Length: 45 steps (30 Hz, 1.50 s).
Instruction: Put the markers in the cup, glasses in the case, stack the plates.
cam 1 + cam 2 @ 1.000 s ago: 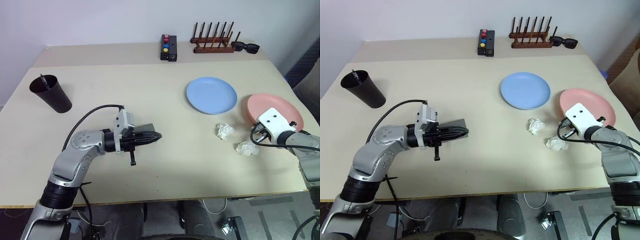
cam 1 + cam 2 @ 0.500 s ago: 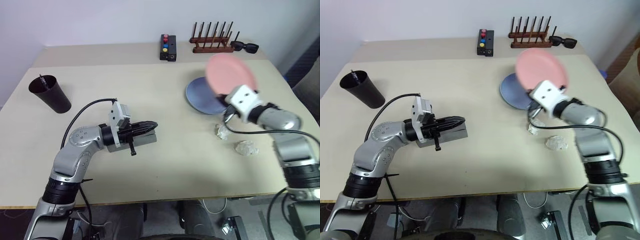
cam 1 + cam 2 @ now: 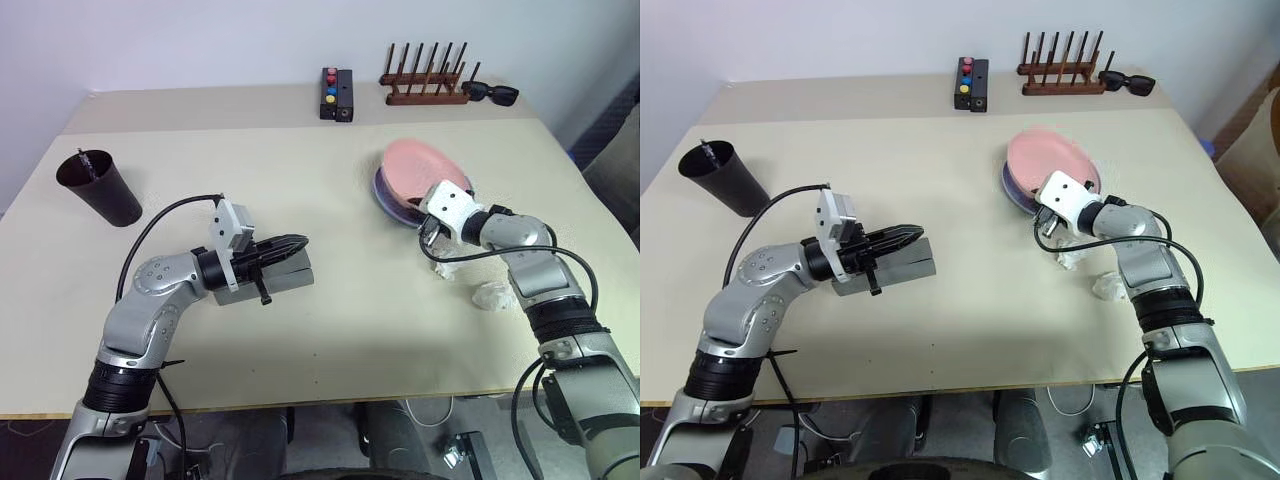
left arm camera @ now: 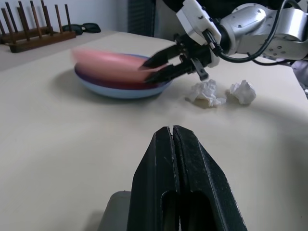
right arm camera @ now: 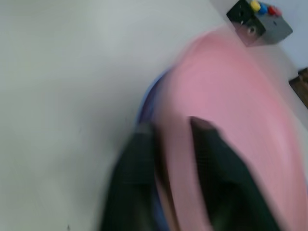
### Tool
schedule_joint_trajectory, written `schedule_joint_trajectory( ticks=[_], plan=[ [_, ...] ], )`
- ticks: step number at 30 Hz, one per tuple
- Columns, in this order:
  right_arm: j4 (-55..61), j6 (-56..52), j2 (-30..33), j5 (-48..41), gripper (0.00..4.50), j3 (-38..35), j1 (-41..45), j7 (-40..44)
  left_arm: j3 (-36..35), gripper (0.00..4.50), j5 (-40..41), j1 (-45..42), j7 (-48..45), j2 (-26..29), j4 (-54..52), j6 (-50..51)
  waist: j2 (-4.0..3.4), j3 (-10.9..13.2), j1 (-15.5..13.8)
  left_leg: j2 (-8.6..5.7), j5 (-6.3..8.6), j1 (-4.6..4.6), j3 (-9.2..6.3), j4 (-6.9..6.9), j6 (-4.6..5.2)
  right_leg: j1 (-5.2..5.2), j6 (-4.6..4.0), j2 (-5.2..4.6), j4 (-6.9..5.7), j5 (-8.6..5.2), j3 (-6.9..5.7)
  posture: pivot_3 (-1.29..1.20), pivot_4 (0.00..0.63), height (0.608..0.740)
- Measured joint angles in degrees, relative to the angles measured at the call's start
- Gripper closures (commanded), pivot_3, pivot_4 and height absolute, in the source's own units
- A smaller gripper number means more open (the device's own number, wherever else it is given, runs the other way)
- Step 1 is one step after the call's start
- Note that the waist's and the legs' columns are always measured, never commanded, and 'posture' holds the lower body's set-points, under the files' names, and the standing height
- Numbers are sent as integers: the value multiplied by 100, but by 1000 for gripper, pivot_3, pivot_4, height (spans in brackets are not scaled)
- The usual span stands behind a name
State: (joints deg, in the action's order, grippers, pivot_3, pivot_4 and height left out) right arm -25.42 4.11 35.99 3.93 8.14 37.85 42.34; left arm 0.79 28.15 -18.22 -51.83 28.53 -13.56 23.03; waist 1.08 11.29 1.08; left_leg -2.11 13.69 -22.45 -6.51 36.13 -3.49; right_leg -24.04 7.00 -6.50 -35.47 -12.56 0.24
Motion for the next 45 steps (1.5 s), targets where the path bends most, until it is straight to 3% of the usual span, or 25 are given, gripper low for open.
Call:
schedule_joint_trajectory(
  ticks=[1,6,9,11,13,14,19,27,30,36,41,45],
  plan=[
    [-2,25,-22,-11,1518,-2,29,1,0,4500,1,0,8,0,-14,0,0,0,0,0,0,0,0,0,0,0,0,0,0,0,0,0,150,734],
    [278,-2,60,-204,1518,-260,-142,25,-10,4500,1,2,66,3,-19,0,0,0,-36,-1,0,-3,-1,-1,0,0,0,0,2,0,0,0,150,734],
    [940,-447,206,-751,1518,-755,-531,220,-20,4500,2,-7,91,0,-16,0,0,0,-40,-1,0,-3,-2,1,1,4,0,0,7,0,0,0,150,734],
    [1445,-956,345,-1176,966,-1108,-902,335,-1,4500,4,-20,88,-16,-17,1,0,0,-46,-1,1,-1,-3,1,1,10,-1,-1,9,-1,-1,0,150,734],
    [1849,-1430,527,-1502,143,-1434,-1356,442,26,4500,6,-34,76,-57,-7,5,0,0,-47,-1,1,4,-3,2,2,17,-4,-1,11,-2,-1,0,150,734],
    [2122,-1659,626,-1671,24,-1572,-1684,533,40,4500,7,-43,63,-67,-3,7,0,0,-54,-1,2,5,-6,2,4,20,-4,-1,12,-3,-4,0,150,734],
    [2975,-2304,743,-2044,24,-1719,-2821,726,106,4500,11,-162,-90,-141,69,21,-5,-2,11,1,5,15,2,7,8,26,-18,-1,11,-9,-1,0,150,734],
    [3001,-2531,486,-1828,24,-1504,-3024,206,259,4500,11,-289,-288,-180,259,24,-5,-3,-34,1,6,13,-1,7,9,31,-19,-1,19,-10,-2,0,150,734],
    [2849,-2567,448,-1731,1353,-1490,-3021,62,260,4500,11,-288,-284,-180,260,23,-5,-3,-39,0,5,12,0,9,9,33,-18,-1,20,-9,-3,0,150,734],
    [2742,-2513,507,-1622,4442,-1491,-3020,74,258,4500,13,-271,-237,-181,233,40,-6,-3,-36,0,6,13,-1,8,10,33,-18,-1,21,-9,-3,0,150,734],
    [2763,-2445,526,-1654,4442,-1497,-2870,184,257,4500,65,-202,-243,-175,145,125,-5,-3,-22,0,6,14,-1,8,10,33,-18,-1,20,-9,-3,0,150,734],
    [2729,-2292,250,-1642,4442,-1474,-2164,16,261,4500,65,-190,-244,-176,134,128,-6,-3,-6,1,5,16,-1,7,9,32,-18,-1,19,-8,-3,0,150,734]
  ],
)
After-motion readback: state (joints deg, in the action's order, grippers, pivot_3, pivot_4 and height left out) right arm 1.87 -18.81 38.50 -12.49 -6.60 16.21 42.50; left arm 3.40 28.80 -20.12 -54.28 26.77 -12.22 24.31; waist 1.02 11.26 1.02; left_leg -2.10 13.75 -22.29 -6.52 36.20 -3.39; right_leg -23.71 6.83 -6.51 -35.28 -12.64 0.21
